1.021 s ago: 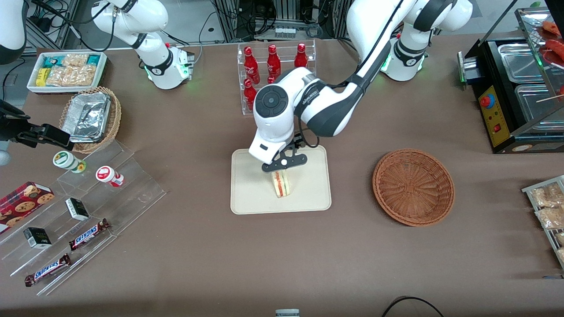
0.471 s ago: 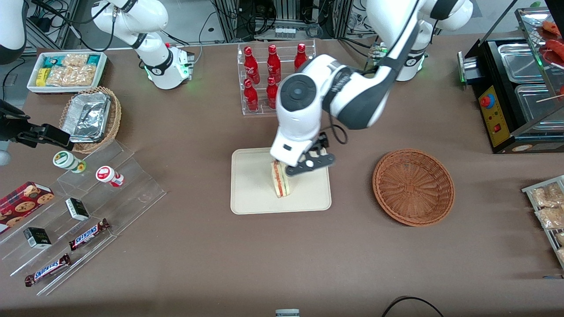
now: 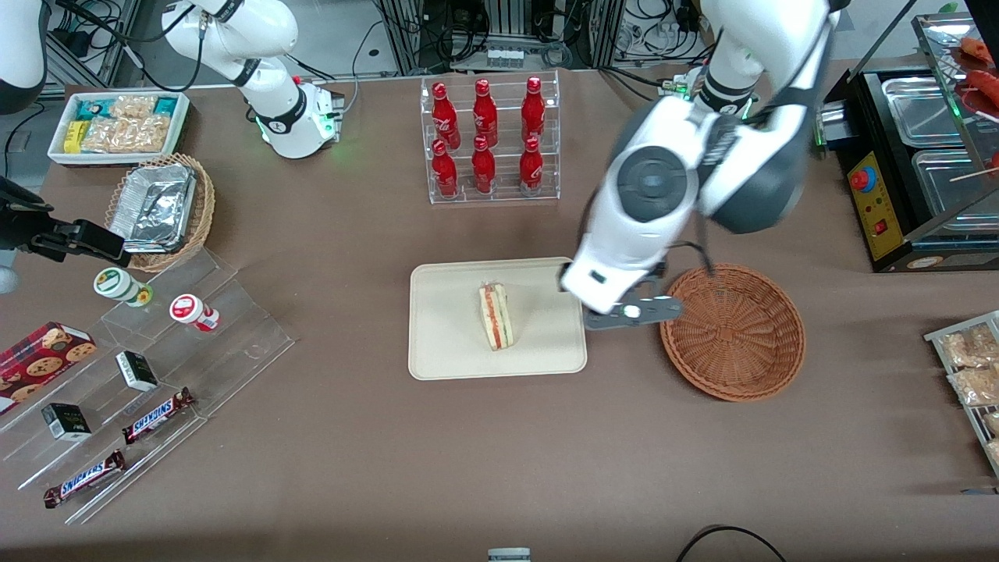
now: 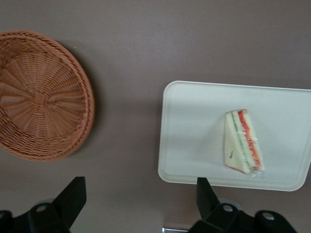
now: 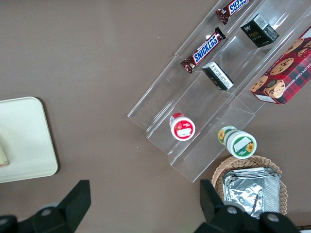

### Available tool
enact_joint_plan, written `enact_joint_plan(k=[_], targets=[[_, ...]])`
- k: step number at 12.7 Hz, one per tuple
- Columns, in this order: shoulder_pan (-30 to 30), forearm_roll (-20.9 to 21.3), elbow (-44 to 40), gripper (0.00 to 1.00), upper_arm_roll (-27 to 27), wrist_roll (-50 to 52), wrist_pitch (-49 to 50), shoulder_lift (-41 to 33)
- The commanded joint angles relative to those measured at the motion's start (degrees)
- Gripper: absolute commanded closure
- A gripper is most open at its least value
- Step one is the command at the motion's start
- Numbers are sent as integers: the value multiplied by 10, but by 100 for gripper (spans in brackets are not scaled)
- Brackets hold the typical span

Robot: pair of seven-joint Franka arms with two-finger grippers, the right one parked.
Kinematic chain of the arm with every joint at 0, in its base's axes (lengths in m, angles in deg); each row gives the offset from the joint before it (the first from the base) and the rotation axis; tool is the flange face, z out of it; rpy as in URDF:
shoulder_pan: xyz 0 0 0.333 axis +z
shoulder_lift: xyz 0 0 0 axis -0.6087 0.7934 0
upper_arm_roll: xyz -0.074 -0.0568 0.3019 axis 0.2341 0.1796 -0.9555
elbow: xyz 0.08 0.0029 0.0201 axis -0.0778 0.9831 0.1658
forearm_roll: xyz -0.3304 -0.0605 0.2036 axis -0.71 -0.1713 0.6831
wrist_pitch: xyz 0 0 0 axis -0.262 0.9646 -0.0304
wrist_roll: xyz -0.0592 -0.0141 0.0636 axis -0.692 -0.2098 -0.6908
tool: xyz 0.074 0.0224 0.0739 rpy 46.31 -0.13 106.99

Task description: Place sandwich from basket to tray

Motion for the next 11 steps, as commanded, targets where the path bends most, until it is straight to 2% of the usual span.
enact_joint_plan(k=[1,6,9,11], targets=[[29,-10,62,0,1,-54,-2,-49],[104,-10,136,0,0,-178,15,-136],[169,-8,177,0,5,-248,33,-192],[211,-8,184,0,20,-260,44,-218]])
